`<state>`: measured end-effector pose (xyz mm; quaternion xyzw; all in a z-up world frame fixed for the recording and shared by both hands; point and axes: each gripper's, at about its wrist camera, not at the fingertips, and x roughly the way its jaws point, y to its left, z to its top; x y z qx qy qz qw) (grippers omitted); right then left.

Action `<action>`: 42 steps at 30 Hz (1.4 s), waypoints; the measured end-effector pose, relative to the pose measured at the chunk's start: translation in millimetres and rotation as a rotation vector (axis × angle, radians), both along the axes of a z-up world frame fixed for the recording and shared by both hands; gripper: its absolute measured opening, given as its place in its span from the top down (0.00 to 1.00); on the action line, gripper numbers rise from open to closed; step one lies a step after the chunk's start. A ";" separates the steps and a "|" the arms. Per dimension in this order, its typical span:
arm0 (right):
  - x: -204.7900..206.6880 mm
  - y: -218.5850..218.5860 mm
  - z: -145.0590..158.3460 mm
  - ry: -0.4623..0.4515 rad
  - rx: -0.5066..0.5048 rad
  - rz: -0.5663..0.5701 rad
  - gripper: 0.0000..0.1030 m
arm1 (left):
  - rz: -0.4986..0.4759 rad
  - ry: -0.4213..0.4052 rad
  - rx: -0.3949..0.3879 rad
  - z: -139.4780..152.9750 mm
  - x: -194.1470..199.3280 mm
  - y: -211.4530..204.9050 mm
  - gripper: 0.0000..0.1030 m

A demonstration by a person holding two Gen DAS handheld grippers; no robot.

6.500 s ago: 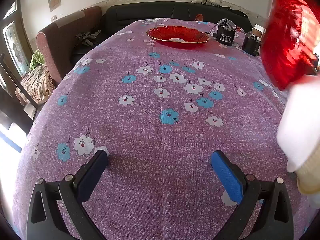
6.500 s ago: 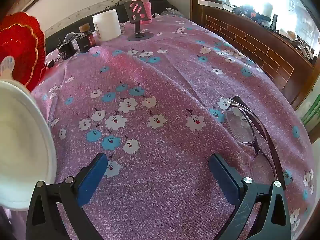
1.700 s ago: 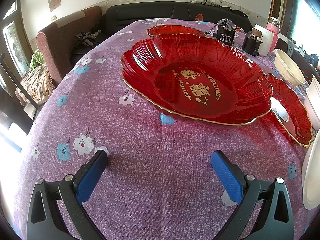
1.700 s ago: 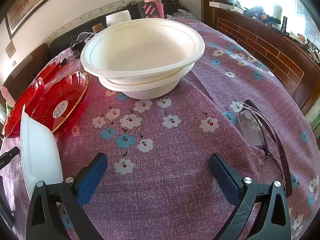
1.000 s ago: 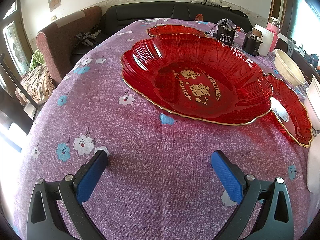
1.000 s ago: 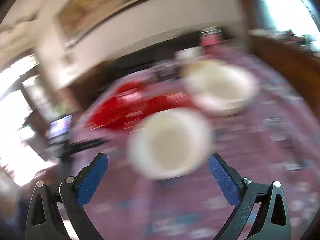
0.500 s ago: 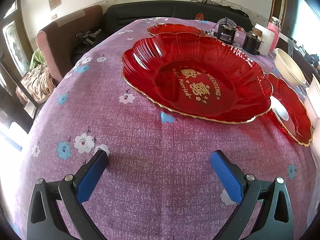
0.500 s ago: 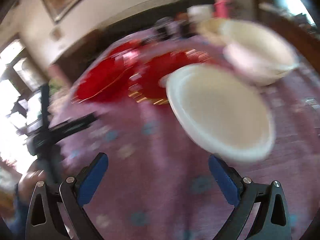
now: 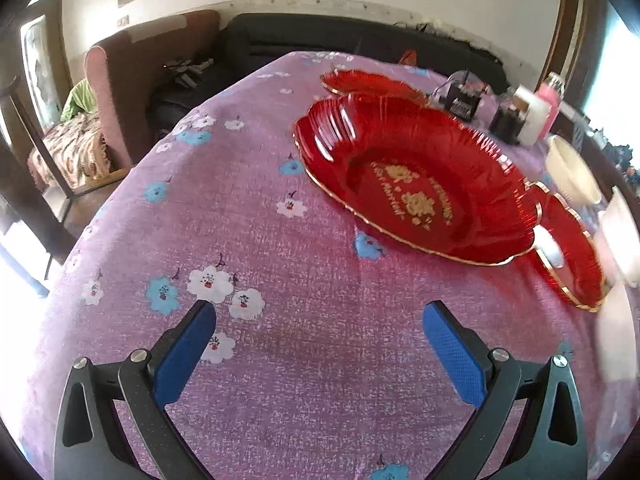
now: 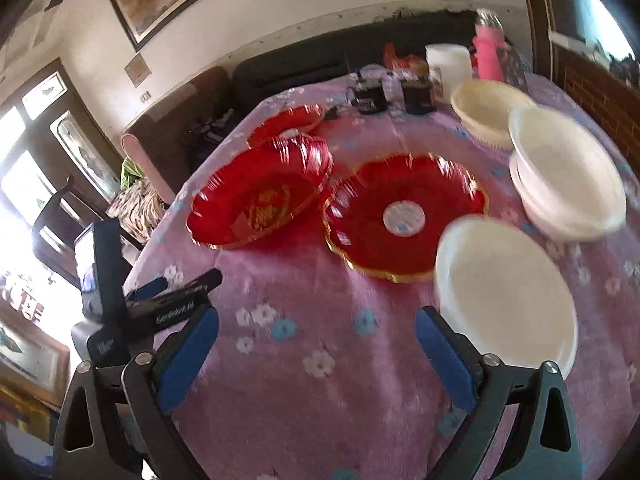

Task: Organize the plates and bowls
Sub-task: 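Move both grippers toward the red glass plates on the table, then grasp the rim of the large red 'THE WEDDING' plate with the left gripper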

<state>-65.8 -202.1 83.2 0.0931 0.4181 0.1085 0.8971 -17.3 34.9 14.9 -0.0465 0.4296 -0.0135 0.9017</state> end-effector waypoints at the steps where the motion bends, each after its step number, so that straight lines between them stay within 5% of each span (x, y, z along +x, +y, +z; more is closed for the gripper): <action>1: 5.2 3.4 1.3 0.002 -0.017 0.005 0.08 | 0.003 -0.015 -0.004 2.6 -2.4 1.6 0.01; 3: 15.3 8.2 4.6 0.005 -0.027 0.020 0.26 | -0.003 -0.051 -0.018 9.6 -9.1 4.9 0.06; 10: 63.4 21.3 6.4 0.054 -0.054 0.024 0.30 | -0.028 -0.154 0.005 29.9 -28.5 15.8 0.08; 15: 97.3 21.8 0.5 0.096 -0.053 0.008 0.44 | -0.036 -0.187 0.023 37.9 -32.7 22.7 0.10; 31: 191.7 2.0 -32.5 0.190 -0.076 -0.070 0.44 | -0.054 -0.190 0.069 48.5 -27.8 25.9 0.10; 38: 215.6 -5.1 -44.3 0.222 -0.044 -0.065 0.44 | -0.126 -0.072 -0.073 57.1 0.3 55.6 0.10; 42: 218.2 -5.3 -41.0 0.207 -0.016 -0.060 0.47 | -0.143 -0.045 -0.076 65.0 26.0 58.5 0.27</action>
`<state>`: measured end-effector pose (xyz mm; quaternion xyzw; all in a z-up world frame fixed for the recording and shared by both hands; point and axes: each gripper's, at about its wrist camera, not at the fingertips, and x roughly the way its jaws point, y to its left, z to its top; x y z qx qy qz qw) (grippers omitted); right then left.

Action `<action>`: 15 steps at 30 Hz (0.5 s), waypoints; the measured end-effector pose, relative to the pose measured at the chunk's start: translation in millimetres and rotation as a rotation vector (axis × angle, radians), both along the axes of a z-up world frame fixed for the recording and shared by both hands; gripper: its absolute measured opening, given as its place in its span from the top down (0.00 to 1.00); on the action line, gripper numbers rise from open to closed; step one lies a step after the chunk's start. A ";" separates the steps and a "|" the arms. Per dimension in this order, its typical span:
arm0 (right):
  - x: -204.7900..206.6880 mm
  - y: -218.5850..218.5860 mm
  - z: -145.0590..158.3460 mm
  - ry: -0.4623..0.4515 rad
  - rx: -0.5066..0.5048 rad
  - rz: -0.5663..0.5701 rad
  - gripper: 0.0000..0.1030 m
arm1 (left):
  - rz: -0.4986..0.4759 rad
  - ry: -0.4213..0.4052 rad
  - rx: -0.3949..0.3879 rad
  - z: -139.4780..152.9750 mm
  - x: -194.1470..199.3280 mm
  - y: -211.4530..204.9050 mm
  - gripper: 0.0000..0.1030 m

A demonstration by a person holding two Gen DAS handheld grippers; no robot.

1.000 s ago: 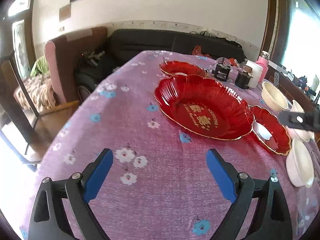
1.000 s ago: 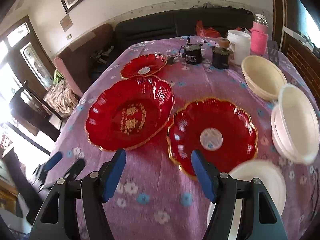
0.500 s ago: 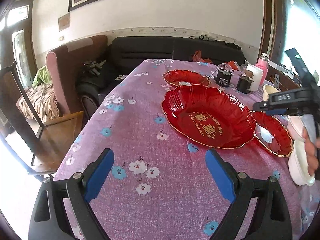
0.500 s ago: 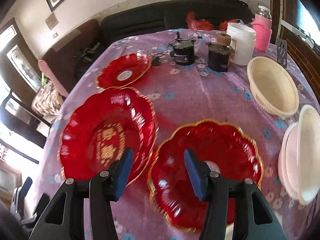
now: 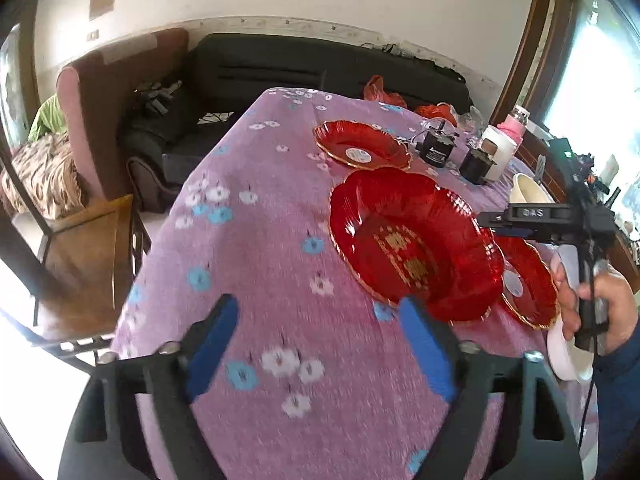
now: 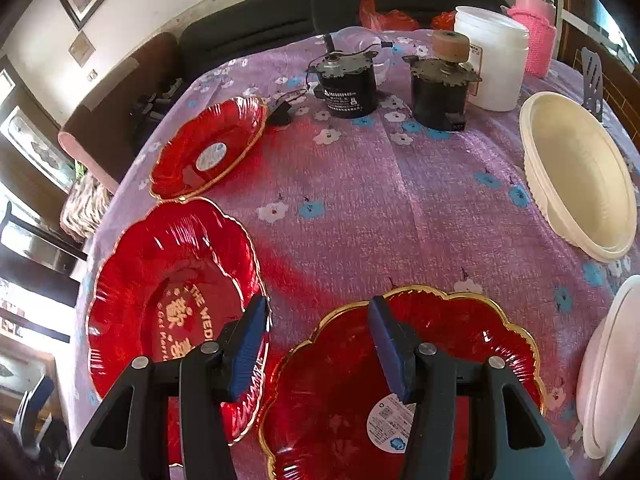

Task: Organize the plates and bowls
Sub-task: 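Grasp the rim of the large red 'THE WEDDING' plate with the left gripper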

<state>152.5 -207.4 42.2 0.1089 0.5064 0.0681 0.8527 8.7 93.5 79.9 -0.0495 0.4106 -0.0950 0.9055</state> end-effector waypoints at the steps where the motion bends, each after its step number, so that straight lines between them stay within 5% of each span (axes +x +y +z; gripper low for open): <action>1: 0.5 0.3 1.2 -0.005 0.003 0.004 0.47 | -0.010 0.013 -0.010 0.2 7.3 -1.5 0.31; 4: 0.7 1.0 0.0 0.003 0.024 0.013 0.49 | -0.052 0.071 -0.074 -6.3 33.8 -9.5 0.55; 7: 1.0 2.6 1.2 -0.004 0.031 0.031 0.62 | -0.060 0.143 -0.107 -21.2 62.2 -19.4 0.68; 15: 0.4 11.8 -7.2 0.016 0.052 0.061 0.80 | -0.057 0.231 -0.157 -57.5 106.3 -30.3 0.76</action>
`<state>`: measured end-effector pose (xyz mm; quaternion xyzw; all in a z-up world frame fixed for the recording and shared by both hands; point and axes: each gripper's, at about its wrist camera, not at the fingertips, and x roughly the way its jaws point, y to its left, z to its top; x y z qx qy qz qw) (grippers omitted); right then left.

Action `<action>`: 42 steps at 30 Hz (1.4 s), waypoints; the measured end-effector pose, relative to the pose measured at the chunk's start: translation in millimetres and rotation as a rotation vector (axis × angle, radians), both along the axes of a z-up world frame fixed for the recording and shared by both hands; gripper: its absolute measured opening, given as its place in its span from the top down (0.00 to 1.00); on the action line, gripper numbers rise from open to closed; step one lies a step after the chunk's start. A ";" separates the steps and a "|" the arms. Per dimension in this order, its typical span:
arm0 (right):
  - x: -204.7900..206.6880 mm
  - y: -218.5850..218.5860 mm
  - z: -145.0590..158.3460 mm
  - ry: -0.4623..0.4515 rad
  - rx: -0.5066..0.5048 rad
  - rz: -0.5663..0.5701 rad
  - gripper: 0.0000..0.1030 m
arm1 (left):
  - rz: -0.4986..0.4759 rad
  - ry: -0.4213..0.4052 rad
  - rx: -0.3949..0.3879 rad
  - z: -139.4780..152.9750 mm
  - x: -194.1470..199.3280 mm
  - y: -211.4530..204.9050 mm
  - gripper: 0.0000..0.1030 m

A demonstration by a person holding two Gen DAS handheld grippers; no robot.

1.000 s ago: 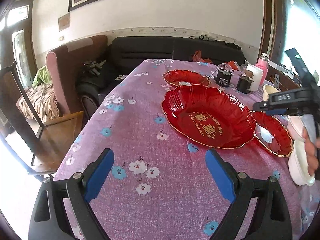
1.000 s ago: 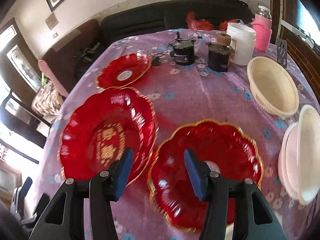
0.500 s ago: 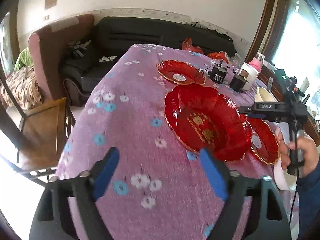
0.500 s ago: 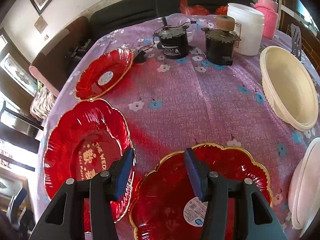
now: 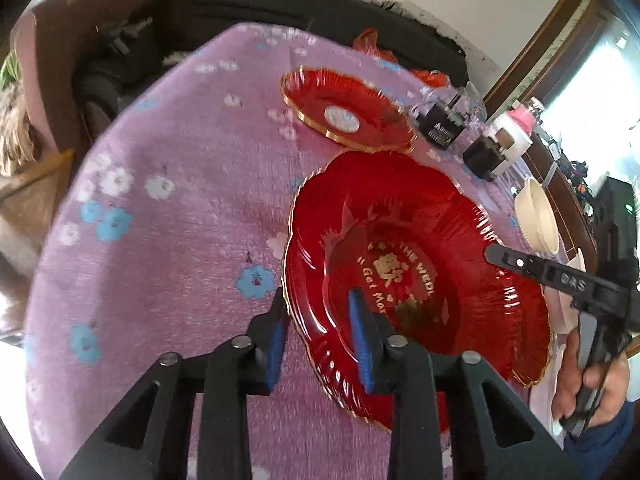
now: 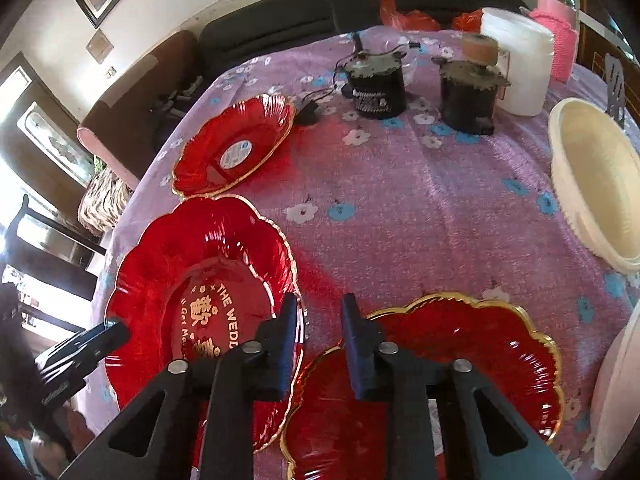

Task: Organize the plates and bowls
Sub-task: 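Grasp the rim of the large red 'THE WEDDING' plate with the left gripper, then lift and carry the wedding plate with the left gripper toward the smaller red plate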

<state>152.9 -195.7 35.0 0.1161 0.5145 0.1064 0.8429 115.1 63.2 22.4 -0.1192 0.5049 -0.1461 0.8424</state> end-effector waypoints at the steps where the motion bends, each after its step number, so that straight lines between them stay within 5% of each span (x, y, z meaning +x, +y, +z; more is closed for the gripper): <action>1: -1.6 1.7 -2.2 0.001 0.006 -0.001 0.81 | -0.001 0.009 -0.011 -5.0 2.2 -0.1 0.78; 3: -5.0 4.9 -4.6 0.000 0.016 0.004 0.89 | -0.010 0.019 -0.019 -12.0 3.8 -2.3 0.81; 12: -51.5 18.5 7.0 -0.021 0.050 0.009 0.89 | 0.002 -0.050 0.069 2.4 -28.9 5.0 0.81; 30: -207.0 26.4 -5.9 -0.044 0.076 0.081 0.89 | -0.030 -0.132 0.121 0.1 -192.8 13.4 0.74; 42: -238.8 3.5 -9.1 -0.074 0.090 0.040 0.86 | -0.068 -0.157 0.118 -8.8 -208.5 -7.7 0.73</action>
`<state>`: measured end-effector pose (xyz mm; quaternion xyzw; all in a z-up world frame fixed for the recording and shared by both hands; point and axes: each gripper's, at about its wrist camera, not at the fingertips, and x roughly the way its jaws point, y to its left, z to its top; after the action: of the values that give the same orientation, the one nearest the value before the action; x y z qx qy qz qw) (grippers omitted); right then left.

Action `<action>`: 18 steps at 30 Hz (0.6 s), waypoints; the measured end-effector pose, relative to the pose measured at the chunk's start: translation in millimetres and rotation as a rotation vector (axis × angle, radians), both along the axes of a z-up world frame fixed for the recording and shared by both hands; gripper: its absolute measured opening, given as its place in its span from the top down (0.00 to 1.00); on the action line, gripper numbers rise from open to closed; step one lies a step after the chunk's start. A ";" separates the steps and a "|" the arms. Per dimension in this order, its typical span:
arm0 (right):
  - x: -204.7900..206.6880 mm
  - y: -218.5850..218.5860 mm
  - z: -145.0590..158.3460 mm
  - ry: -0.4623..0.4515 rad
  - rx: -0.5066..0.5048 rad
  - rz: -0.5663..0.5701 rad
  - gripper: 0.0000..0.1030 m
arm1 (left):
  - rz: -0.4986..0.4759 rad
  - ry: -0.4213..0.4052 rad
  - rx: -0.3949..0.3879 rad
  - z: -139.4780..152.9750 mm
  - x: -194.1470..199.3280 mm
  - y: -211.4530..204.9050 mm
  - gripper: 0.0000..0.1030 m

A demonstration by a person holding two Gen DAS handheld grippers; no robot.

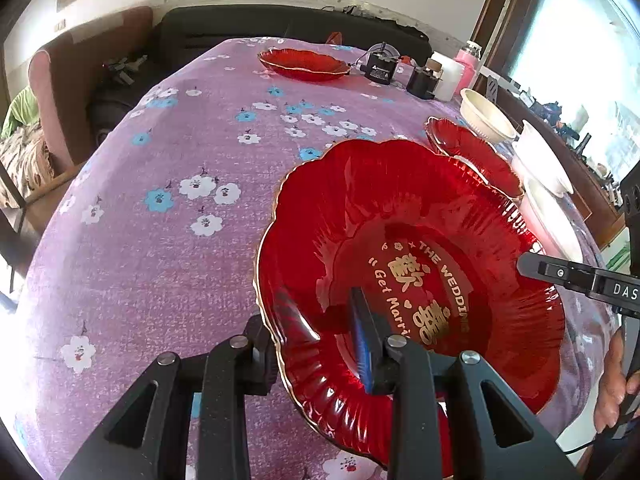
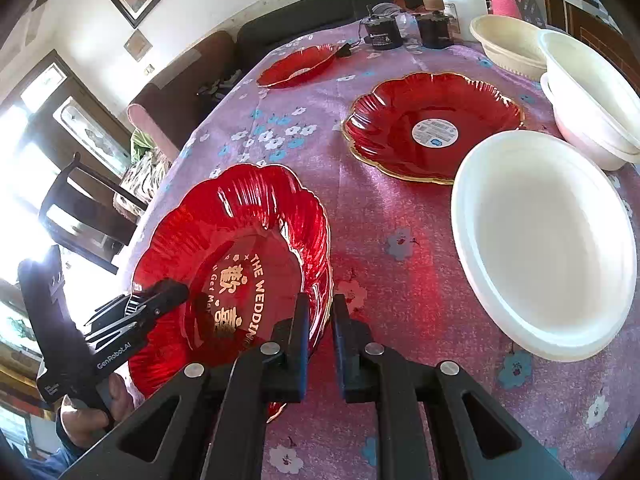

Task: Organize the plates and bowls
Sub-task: 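Lift and carry the wedding plate with the left gripper toward the smaller red plate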

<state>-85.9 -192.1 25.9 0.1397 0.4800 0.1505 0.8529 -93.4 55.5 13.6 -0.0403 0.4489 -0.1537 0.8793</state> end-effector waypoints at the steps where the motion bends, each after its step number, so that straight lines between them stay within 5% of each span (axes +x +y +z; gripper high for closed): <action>1: -1.4 -1.4 0.0 -0.001 0.010 0.000 0.86 | 0.002 0.001 -0.012 -0.1 0.4 1.6 0.72; 8: -14.7 -19.0 8.6 -0.030 0.071 -0.027 0.85 | -0.005 -0.010 -0.067 5.0 -2.1 12.4 0.53; 18: -21.5 -49.6 5.7 -0.013 0.129 -0.092 0.85 | -0.003 -0.018 -0.072 8.9 -7.1 15.6 0.51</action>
<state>-107.4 -241.8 31.6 0.2151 0.4569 0.1427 0.8512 -100.5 71.1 22.6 -0.0700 0.4352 -0.1715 0.8810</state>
